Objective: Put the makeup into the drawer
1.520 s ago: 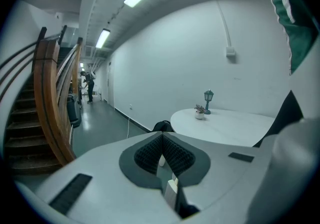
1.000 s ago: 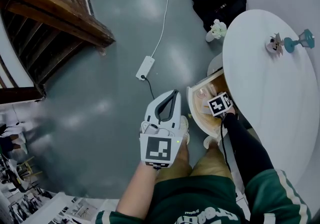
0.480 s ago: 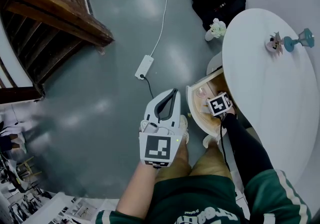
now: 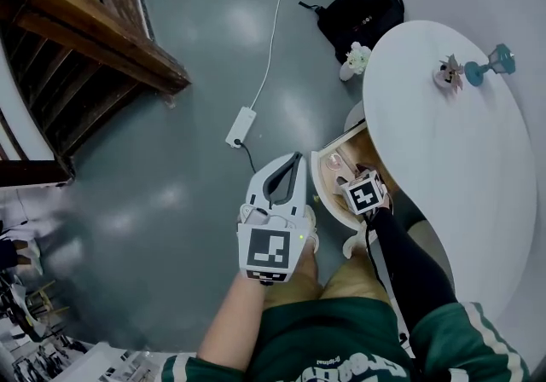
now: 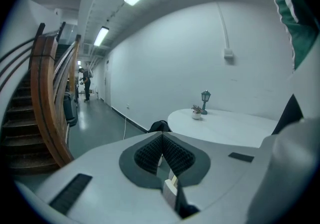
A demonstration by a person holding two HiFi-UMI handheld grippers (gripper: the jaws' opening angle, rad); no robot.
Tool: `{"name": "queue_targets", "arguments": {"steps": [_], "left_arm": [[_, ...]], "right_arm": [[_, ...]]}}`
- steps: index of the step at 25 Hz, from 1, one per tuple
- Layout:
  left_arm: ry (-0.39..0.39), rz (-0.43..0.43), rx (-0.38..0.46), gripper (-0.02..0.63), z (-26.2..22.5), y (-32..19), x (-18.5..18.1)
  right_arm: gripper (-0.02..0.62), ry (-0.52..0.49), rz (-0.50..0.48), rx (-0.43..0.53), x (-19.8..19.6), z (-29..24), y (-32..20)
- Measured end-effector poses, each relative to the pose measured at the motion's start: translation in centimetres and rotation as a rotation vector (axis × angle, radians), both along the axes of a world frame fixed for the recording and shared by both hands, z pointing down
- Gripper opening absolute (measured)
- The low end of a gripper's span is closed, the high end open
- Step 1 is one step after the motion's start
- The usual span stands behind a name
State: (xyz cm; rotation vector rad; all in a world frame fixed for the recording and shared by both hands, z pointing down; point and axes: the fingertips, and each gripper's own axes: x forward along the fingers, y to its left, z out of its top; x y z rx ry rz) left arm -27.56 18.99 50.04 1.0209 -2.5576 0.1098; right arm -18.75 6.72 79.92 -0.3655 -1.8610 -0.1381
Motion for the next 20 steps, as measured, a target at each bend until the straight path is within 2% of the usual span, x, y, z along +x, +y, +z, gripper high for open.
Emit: {"name": "queue_targets", "arguments": {"steps": [7,10,13,20], "left_arm": [[-0.038,0.048,0.017,0.000,-2.8,-0.9,1.4],[-0.060,0.078,0.015,0.000,-4.3,-1.5,2.2],[-0.087,0.097,0.013,0.000,-6.4,-1.9,2.7],[-0.178,0.075,0.039,0.000,-11.5,-3.8,3.4]], "right_arm": [[0.259,-0.214,0.014,-0.018,-0.9,-8.1,2.1],[0.259,-0.322,0.049,-0.033,-1.6,-12.8,1.9],[0.259,-0.433,0.103,-0.054,-2.4,-18.3,1.1],[0.252,-0.698,0.175,-0.055,-2.3,-30.3,-2.8]]}}
